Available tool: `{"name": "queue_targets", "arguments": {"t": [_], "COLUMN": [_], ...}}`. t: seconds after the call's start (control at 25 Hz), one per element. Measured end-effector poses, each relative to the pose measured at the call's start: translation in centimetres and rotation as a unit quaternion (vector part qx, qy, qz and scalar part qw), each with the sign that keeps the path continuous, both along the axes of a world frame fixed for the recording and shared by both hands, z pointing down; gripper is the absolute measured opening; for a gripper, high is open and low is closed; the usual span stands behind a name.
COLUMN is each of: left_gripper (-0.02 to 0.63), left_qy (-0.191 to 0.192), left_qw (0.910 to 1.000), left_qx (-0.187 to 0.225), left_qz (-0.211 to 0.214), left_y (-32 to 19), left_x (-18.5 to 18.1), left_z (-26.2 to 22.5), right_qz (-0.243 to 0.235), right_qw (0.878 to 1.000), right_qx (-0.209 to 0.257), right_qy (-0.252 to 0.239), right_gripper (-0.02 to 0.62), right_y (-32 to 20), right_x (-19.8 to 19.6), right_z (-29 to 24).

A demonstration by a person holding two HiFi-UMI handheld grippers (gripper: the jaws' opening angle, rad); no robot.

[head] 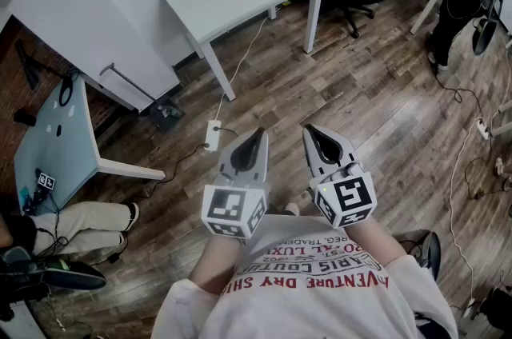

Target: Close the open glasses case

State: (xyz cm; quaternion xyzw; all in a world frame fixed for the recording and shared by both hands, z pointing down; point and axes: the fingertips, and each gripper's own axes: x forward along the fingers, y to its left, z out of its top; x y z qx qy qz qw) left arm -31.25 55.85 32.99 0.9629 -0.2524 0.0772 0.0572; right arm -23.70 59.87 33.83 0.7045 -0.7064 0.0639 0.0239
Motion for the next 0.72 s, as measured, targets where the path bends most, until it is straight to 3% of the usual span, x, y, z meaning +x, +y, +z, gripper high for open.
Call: {"name": "queue_targets", "arguments": {"t": [0.44,0.72], "left_gripper": [0.005,0.005], "left_qy": [-0.004,-0.008], "left_qw": [0.9999,0.9995], "left_qx": [-0.007,-0.015], "left_qz": [0.014,0.025], "left_y": [0.0,0.6], "left_x": [1.7,2.6], "left_z": [0.8,1.5], "right_qz": [0.006,0.03], "right_qw": [1.0,0.999], "right_qx": [-0.009,-0.011], "right_qy": [0.001,-0.037], "right_gripper": [0.012,0.012], "right_y": [0.4,1.0], "right_x": [1.1,2.7], "right_z": [1.0,1.8]}}
